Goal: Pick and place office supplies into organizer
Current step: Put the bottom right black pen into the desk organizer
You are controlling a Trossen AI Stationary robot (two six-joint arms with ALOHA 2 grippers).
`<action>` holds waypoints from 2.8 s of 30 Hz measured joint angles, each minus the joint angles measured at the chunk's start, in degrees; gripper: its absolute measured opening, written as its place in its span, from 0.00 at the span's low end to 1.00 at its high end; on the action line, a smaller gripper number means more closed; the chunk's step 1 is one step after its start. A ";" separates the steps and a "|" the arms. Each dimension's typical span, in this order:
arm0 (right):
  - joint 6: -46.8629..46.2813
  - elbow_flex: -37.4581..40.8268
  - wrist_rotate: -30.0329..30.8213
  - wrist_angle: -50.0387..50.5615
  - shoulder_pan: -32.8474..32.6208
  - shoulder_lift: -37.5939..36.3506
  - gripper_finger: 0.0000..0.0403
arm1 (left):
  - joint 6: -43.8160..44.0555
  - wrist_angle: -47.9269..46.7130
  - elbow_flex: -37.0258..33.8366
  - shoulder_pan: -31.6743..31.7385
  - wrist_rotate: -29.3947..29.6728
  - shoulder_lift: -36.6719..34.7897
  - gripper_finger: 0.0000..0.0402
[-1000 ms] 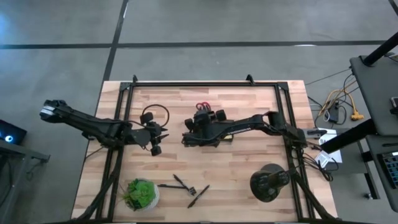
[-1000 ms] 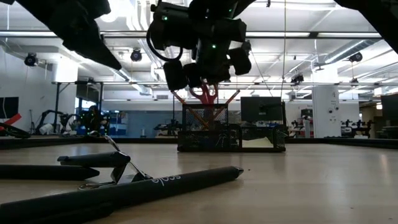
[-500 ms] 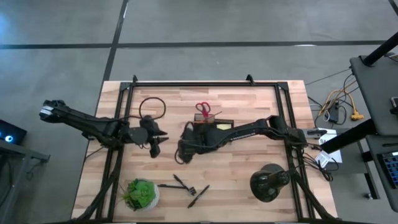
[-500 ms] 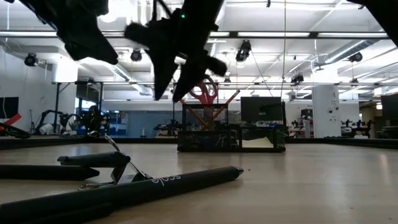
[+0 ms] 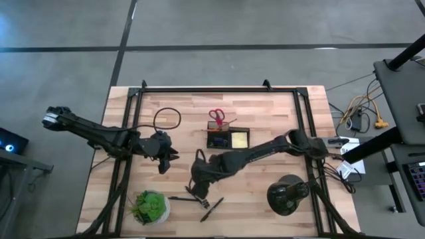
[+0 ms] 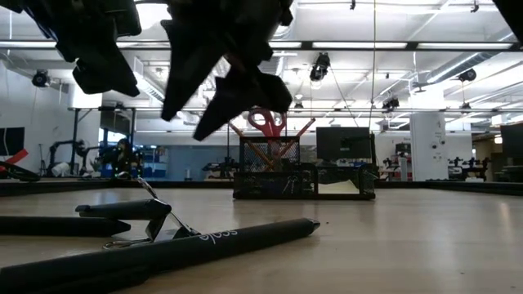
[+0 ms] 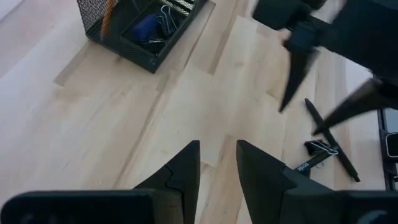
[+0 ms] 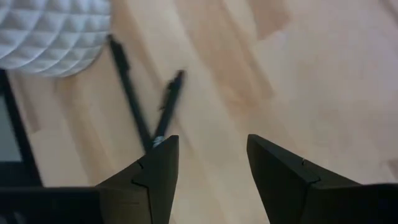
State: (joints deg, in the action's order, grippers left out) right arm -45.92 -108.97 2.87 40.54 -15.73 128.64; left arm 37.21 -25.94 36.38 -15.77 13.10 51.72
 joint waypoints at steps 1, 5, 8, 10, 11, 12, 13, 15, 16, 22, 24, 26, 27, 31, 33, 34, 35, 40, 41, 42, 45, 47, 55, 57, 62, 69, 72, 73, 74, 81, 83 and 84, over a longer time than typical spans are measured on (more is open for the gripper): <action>0.66 0.00 0.09 -0.80 -0.50 0.00 0.45 | -0.01 0.00 0.00 0.01 0.00 0.00 0.22; 2.30 -0.11 0.10 -3.89 -2.04 0.63 0.45 | -0.04 0.44 -0.02 0.00 0.35 0.00 0.22; 4.01 0.07 0.14 -1.85 -3.28 1.14 0.45 | -0.04 0.41 -0.04 0.01 0.39 0.33 0.22; 9.12 0.57 0.75 -0.07 -4.76 1.14 0.45 | -0.04 0.31 -0.07 0.00 0.37 0.45 0.22; 12.19 0.59 1.16 1.41 -5.84 1.10 0.45 | -0.04 0.15 -0.11 0.00 0.38 0.46 0.22; 15.15 0.59 1.58 3.16 -7.05 1.09 0.45 | -0.04 0.24 -0.11 0.00 0.39 0.73 0.22; 17.97 0.59 1.61 4.55 -8.30 1.09 0.45 | -0.04 0.29 -0.09 0.00 0.39 0.97 0.22; 22.61 0.60 1.39 5.51 -10.65 1.09 0.45 | -0.04 -0.01 -0.15 0.00 0.37 1.33 0.22; 25.24 0.66 1.37 5.51 -11.74 1.09 0.45 | -0.04 0.13 -0.15 -0.02 0.38 1.50 0.22; 35.89 1.01 4.19 5.02 -15.48 1.12 0.45 | -0.07 1.45 -0.15 -0.02 0.37 3.03 0.22; 35.66 1.06 4.38 5.13 -15.56 1.42 0.45 | -0.07 2.38 -0.15 -0.02 0.37 3.52 0.22; 35.70 1.09 4.40 5.09 -15.28 2.30 0.45 | -0.08 3.45 -0.15 -0.02 0.37 4.16 0.22; 36.07 1.13 4.42 5.10 -15.10 2.75 0.45 | -0.09 3.66 -0.09 -0.02 0.35 4.49 0.22; 37.12 1.21 4.52 4.99 -14.59 4.29 0.45 | -0.09 4.74 -0.09 -0.02 0.33 5.57 0.22; 37.15 1.20 4.38 4.89 -14.42 4.39 0.45 | -0.09 4.59 -0.09 -0.02 0.32 6.04 0.22; 37.15 1.20 4.36 4.93 -14.42 4.39 0.45 | -0.09 4.45 -0.09 -0.02 0.31 6.21 0.22; 37.17 1.22 4.36 4.93 -14.39 4.39 0.45 | -0.09 4.45 -0.09 -0.02 0.31 6.39 0.22; 38.86 2.94 4.34 2.74 -14.18 4.44 0.45 | -0.11 4.47 -0.09 0.02 0.31 7.23 0.22; 39.35 3.49 4.34 2.05 -14.14 4.50 0.45 | -0.11 4.51 -0.09 0.02 0.32 7.48 0.22; 39.71 3.90 4.19 1.55 -14.12 4.54 0.45 | -0.11 4.50 -0.09 0.02 0.32 7.67 0.22; 40.65 4.97 3.04 0.61 -13.89 4.55 0.45 | -0.11 4.53 -0.09 0.02 0.33 8.27 0.22; 40.92 5.50 2.53 0.24 -13.63 4.52 0.45 | -0.11 4.46 -0.09 0.02 0.31 8.70 0.22; 45.38 6.35 1.01 0.13 -12.77 4.37 0.34 | -0.13 4.41 -0.09 0.01 0.31 9.14 0.22; 46.37 6.51 0.78 0.19 -12.52 4.35 0.28 | -0.14 4.54 -0.09 0.02 0.35 8.98 0.22; 46.64 6.64 0.30 0.50 -11.91 4.33 0.17 | -0.20 4.49 -0.09 0.02 0.33 8.85 0.22; 44.49 6.69 0.18 0.69 -11.22 4.35 0.10 | -0.63 4.46 -0.09 0.02 0.33 8.98 0.22; 38.59 6.71 0.21 0.65 -10.63 4.34 0.08 | -0.62 4.44 -0.09 0.02 0.33 8.91 0.22; 36.82 6.71 0.36 0.63 -10.51 4.20 0.07 | -0.63 4.46 -0.09 0.02 0.33 8.87 0.22; 35.37 6.73 0.84 0.50 -10.42 4.12 0.07 | -0.63 4.46 -0.09 0.02 0.33 8.87 0.22; 29.18 7.02 2.38 -0.93 -10.36 3.02 0.06 | -0.61 4.44 -0.09 0.02 0.33 8.87 0.22; 27.74 7.08 2.88 -1.44 -10.36 1.94 0.06 | -0.61 4.42 -0.10 0.02 0.33 8.87 0.22; 26.78 7.04 3.79 -1.93 -10.37 1.15 0.06 | -0.61 4.44 -0.11 0.02 0.33 8.87 0.22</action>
State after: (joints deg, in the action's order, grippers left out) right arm -19.14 -101.93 6.65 38.61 -26.10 129.79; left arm 36.60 -21.50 36.27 -15.75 13.43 60.60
